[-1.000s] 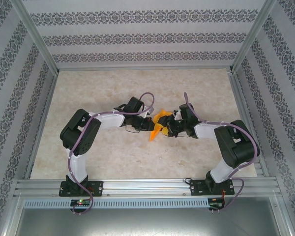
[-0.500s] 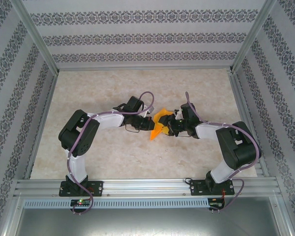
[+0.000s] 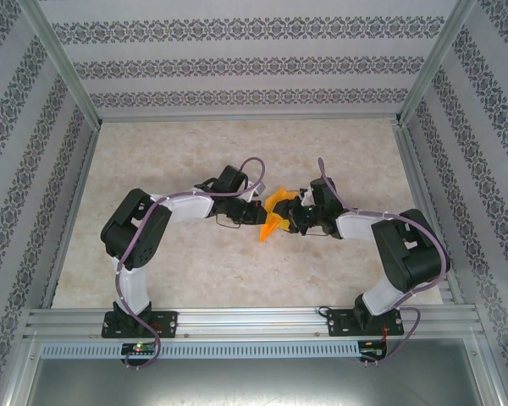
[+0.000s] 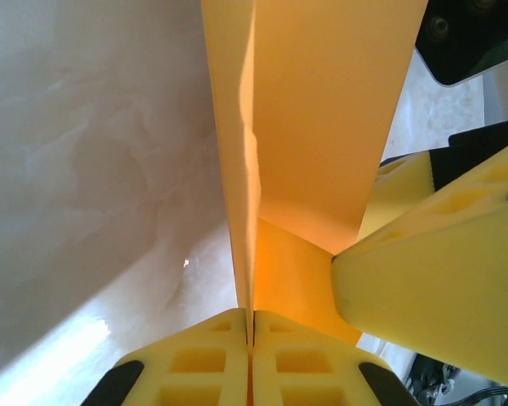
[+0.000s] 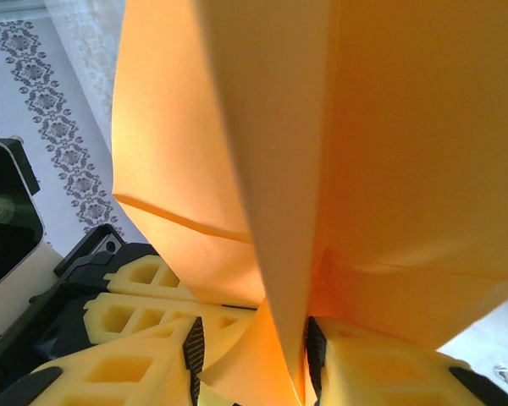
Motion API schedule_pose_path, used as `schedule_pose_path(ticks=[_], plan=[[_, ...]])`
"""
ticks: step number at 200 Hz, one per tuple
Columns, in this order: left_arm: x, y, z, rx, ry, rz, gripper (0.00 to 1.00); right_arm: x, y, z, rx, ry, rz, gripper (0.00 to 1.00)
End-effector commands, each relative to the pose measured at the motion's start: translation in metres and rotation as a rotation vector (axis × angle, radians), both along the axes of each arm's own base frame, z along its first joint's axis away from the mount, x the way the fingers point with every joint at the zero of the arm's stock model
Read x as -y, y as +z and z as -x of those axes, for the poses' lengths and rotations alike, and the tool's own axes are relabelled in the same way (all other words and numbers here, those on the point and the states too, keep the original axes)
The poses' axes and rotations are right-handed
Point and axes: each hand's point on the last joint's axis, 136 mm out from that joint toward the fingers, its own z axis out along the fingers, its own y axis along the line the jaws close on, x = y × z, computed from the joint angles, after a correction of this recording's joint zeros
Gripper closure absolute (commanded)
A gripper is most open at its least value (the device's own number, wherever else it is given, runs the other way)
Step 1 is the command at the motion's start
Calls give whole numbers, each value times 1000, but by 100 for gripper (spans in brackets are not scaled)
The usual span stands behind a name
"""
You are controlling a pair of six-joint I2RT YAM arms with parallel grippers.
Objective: Fold a paper plane with a square sheet of paper (pick it up from the middle)
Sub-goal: Move a paper plane to the center of the table.
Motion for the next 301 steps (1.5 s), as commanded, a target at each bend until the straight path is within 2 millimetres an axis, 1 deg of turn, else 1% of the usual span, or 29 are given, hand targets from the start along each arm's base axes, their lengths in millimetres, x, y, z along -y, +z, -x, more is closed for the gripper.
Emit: schedule_pose_path(ticks=[1,29,48,106,130,154,198,221,244,275,301], plan=[[9,27,-6,22,1,69,92,0,1,7,22,28,40,64],[8,30,-8,20,7,70,91,5,-2,10,19,34,74,70],[9,29,-8,12,5,75,91,5,-1,10,25,32,80,72],[10,32,-7,5,6,92,91,-4,5,6,52,46,69,82],[11,34,-7,7,5,95,91,-7,4,7,50,61,81,83],[11,38,-7,12,4,103,91,-2,-3,12,42,72,141,84],[12,40,-6,6,4,122,91,-3,-4,15,44,86,164,85],[12,41,-5,7,4,122,90,-5,0,13,54,81,143,86],[11,37,-4,2,5,118,89,-6,5,10,65,79,142,89],[10,38,-5,4,14,117,88,3,-2,15,56,99,224,93],[6,36,-4,1,20,113,83,15,-5,21,48,116,330,97]])
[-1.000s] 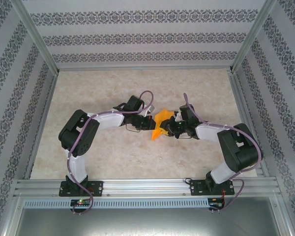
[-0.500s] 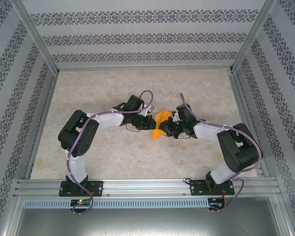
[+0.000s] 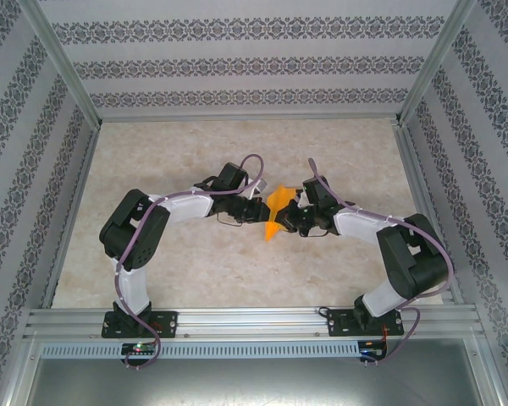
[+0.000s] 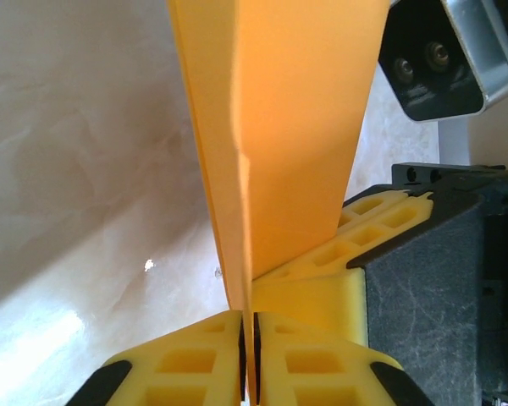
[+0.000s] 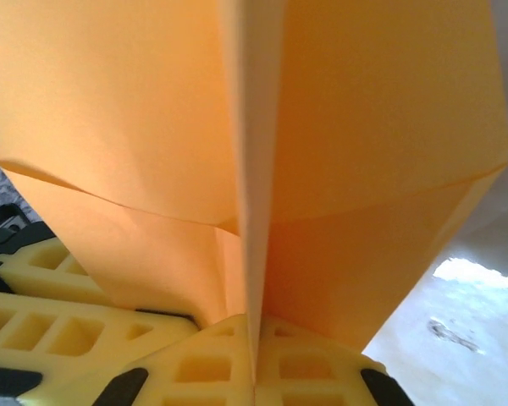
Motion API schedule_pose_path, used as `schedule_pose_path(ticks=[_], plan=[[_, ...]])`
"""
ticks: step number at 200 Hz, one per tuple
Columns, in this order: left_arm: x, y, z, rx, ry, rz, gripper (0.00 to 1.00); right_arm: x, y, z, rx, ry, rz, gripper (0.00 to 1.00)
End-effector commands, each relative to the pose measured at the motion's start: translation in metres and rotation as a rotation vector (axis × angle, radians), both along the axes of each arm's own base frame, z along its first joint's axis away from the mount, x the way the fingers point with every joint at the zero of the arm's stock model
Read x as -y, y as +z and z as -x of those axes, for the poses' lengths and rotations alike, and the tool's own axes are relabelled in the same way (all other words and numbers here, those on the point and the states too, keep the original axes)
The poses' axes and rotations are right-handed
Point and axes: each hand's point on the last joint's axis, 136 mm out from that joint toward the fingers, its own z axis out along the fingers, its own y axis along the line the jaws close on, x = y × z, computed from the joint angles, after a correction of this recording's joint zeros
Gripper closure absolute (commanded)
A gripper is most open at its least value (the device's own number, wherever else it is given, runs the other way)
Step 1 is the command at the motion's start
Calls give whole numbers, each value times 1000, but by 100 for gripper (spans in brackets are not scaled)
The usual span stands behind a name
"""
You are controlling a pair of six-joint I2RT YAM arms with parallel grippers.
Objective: Fold a paper plane with a square sheet of paper (pick it up from the middle)
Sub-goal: Move a paper plane to the center of the table.
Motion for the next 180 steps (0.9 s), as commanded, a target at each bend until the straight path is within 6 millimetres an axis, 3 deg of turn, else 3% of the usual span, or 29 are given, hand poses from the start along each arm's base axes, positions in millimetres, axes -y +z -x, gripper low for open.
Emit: schedule_pose_path(ticks=[1,31,60,112,180], plan=[[-2,19,-4,41,8,45,82,12,0,6,18,30,121,97],[-10,22,-1,48,21,38,73,29,-4,16,9,87,307,100],[-36,21,4,43,68,10,62,36,-11,28,-16,173,449,100],[-81,10,32,39,101,-127,55,16,-27,33,-38,316,598,100],[-107,10,45,34,138,-174,54,-4,-33,27,-11,419,779,96]])
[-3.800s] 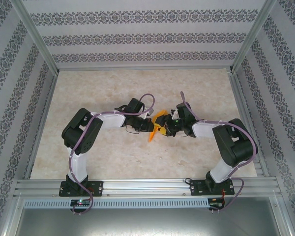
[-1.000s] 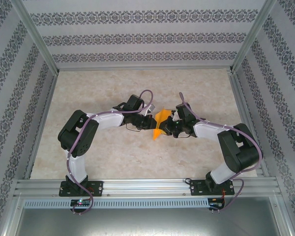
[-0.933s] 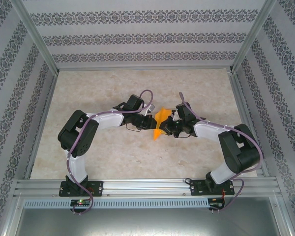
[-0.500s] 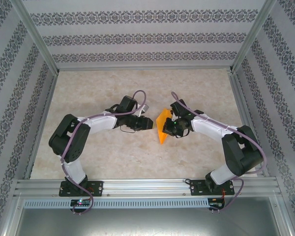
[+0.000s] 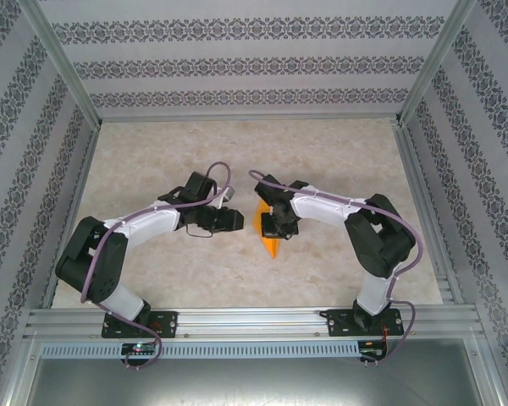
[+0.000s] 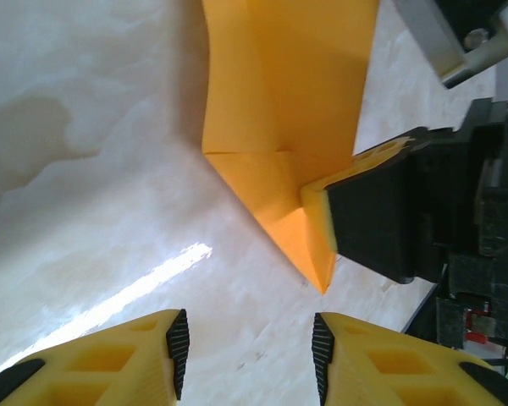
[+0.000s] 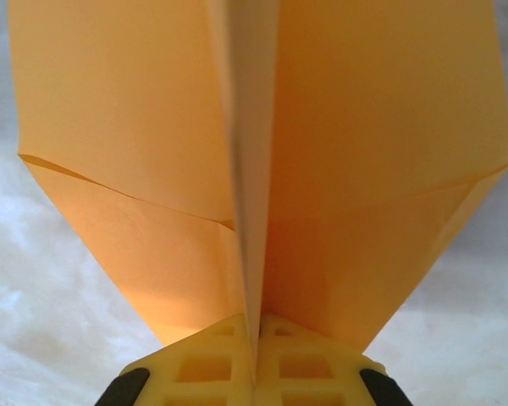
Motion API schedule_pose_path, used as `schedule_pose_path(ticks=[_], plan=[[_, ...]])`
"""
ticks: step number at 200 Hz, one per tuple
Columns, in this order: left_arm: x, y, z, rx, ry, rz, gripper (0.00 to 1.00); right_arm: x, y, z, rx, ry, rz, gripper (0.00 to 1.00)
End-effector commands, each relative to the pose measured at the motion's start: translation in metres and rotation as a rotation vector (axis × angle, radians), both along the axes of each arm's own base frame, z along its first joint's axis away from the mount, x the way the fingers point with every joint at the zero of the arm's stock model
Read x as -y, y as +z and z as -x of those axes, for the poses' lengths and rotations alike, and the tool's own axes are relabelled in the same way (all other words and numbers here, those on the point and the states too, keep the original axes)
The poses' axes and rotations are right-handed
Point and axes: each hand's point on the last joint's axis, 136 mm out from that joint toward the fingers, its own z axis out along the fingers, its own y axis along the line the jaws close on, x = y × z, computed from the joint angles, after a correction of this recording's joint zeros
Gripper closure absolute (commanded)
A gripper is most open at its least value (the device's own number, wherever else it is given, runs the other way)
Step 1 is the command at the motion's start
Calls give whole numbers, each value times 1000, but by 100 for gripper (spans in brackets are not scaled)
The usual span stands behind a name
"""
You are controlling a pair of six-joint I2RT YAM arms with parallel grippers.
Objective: Fold a paper plane with a square sheet of paper (pick it up from the middle)
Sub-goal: Move a paper plane to the center of the table.
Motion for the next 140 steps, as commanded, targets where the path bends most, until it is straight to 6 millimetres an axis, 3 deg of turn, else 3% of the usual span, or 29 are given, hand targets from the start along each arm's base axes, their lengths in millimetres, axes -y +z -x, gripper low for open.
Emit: schedule_pose_path(ticks=[1,62,140], plan=[[-16,2,6,11,9,-40,54,9,1,-2,22,42,116,96],[-35,-2,20,-2,34,-83,54,4,-3,-2,66,116,264,97],[-39,-9,25,-24,44,-89,54,-2,-12,0,80,168,358,97]])
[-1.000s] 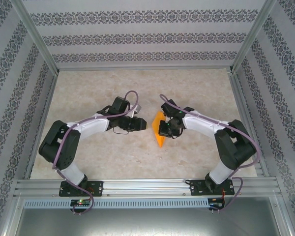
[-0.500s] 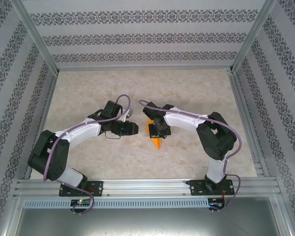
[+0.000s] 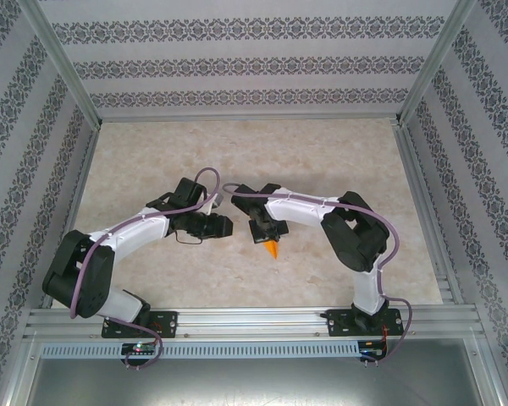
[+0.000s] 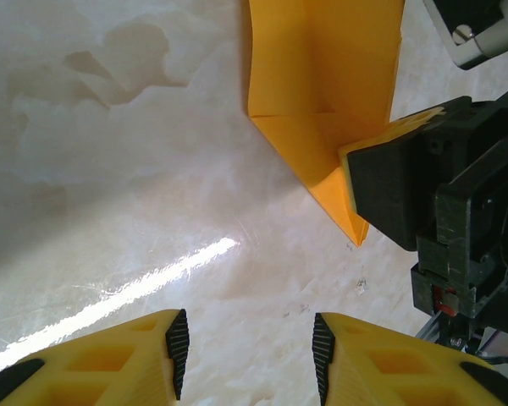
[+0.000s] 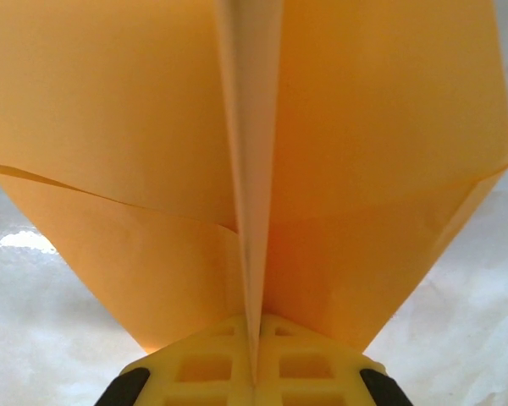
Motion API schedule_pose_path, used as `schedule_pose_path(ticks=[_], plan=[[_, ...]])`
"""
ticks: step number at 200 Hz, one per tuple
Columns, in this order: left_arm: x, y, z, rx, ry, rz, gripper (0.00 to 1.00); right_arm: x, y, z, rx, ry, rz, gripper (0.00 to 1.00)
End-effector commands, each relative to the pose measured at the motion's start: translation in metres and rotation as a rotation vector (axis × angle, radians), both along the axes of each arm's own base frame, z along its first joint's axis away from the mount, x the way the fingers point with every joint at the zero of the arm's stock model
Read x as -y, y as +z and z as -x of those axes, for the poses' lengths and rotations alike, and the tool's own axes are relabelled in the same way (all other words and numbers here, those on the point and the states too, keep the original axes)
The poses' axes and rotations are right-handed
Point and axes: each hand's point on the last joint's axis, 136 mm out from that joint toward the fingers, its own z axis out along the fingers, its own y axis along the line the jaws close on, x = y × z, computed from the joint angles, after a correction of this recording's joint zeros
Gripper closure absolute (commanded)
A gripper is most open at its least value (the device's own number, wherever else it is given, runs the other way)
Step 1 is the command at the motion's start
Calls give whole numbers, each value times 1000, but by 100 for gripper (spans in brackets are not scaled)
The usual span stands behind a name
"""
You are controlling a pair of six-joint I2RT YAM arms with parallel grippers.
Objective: Fold a paper plane with a square sheet of paper (pick it up from the middle)
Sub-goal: Move a paper plane to the center of the table.
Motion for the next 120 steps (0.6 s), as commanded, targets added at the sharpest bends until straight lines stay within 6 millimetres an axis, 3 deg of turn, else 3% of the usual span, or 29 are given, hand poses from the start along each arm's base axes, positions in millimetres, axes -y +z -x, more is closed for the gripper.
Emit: schedule_pose_path(ticks=[1,90,120], plan=[[-9,-4,5,-6,0,-22,54,3,-2,0,8,30,71,97],[-8,-8,7,-19,0,-21,54,-12,-13,3,-15,36,56,94],[-7,-7,3,-13,1,-20,54,-17,-6,1,-9,30,22,91]])
